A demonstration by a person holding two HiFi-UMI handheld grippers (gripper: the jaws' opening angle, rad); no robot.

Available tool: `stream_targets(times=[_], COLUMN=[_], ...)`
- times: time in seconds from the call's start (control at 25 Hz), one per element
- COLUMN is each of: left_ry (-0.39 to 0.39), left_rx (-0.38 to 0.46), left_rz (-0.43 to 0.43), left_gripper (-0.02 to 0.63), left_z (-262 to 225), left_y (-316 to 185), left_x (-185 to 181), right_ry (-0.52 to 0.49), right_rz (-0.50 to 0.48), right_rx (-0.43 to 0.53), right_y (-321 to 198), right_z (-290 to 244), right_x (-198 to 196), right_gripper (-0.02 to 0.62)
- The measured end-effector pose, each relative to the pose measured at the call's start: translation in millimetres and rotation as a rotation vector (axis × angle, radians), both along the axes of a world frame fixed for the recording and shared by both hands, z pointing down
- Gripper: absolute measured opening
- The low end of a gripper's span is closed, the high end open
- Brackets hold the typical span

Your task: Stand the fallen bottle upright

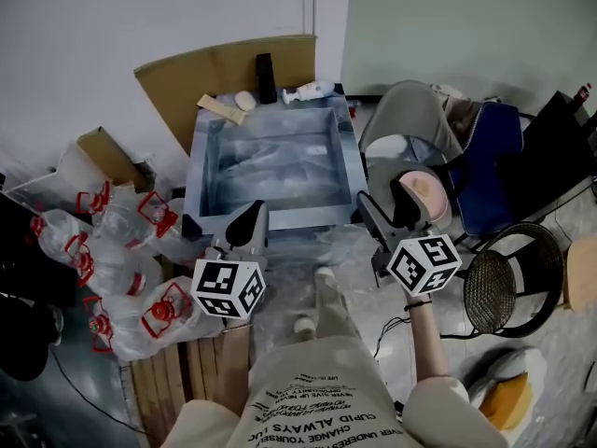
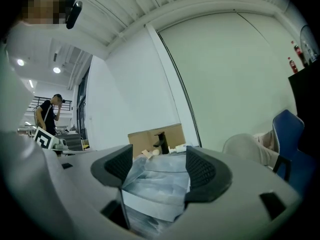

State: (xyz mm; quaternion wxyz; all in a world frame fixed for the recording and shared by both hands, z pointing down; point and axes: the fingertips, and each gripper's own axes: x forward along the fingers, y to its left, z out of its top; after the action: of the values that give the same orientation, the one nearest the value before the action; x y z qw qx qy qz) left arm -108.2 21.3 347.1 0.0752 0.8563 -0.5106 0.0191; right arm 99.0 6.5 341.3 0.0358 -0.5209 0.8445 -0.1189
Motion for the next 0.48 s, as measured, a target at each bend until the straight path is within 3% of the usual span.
stream_targets(times=[0.48], left_ry=[0.009], left_rx=[-0.040], left_rz=[-0.019], left_gripper=[0.026], left_z=[8], left_y=[-96], left_x=[7], right_ry=[0.048], right_rz=[-0.059], right_rx=[-0.014], right_y=[-115], right_z=[7], right_x=[-6], right_gripper=[0.319])
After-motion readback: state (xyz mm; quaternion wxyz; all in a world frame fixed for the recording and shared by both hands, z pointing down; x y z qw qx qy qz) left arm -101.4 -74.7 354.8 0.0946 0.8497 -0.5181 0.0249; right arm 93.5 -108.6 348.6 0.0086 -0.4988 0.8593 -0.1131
